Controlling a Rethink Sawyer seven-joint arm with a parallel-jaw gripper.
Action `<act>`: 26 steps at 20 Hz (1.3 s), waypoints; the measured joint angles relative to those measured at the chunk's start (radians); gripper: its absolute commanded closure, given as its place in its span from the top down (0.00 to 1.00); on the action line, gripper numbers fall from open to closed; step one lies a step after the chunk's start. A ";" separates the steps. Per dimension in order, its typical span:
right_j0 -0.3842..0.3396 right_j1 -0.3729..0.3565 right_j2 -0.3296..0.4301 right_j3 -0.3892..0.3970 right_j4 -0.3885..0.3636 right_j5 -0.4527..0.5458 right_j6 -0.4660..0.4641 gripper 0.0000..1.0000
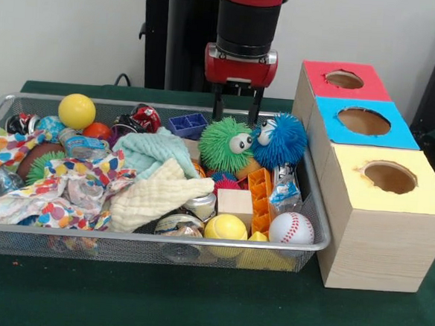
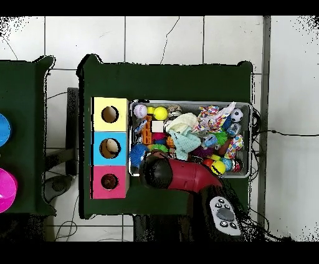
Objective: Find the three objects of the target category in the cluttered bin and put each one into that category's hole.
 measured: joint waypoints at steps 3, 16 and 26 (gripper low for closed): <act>-0.057 -0.002 0.063 -0.001 -0.079 -0.015 0.000 1.00; -0.266 0.102 0.325 -0.005 -0.335 -0.037 0.000 1.00; -0.360 0.177 0.443 -0.016 -0.355 -0.037 0.000 1.00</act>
